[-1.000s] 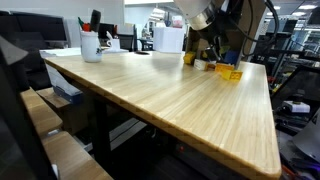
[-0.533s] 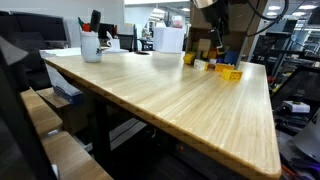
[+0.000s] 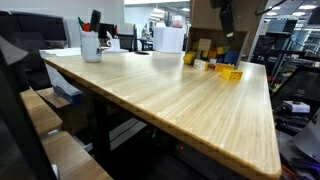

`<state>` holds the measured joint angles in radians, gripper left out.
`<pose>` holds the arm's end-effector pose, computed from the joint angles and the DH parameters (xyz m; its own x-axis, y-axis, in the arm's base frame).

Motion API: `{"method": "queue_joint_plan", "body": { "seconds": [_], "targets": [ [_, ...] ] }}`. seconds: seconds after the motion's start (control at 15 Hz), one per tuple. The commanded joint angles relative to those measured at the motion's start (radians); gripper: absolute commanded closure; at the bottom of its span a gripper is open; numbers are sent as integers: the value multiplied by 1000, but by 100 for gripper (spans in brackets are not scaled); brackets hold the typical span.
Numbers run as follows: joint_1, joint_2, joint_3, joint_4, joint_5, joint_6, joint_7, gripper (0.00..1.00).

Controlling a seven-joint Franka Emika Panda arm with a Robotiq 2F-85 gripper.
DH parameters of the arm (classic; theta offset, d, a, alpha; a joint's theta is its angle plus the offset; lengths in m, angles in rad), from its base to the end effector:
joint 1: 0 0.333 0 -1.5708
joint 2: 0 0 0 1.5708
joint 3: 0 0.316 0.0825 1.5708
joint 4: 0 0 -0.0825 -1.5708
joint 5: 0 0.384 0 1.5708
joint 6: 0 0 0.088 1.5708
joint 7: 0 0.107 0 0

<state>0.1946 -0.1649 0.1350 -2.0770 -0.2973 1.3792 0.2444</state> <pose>0.4293 0.1116 0.4757 0.9106 -0.0016 -0.4134 0.1841 -0.8937 0.4091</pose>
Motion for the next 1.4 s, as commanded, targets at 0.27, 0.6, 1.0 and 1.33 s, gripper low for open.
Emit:
{"method": "queue_joint_plan", "body": {
  "seconds": [0.27,0.6,1.0,1.33],
  "targets": [
    [-23,-118,-7,1,104,-23,-121,0],
    [-42,-167,-10,-15,80,50,-85,0],
    [-94,-182,-30,-10,79,161,-22,0],
    [-161,-189,-49,-2,73,272,79,0]
  ]
}}
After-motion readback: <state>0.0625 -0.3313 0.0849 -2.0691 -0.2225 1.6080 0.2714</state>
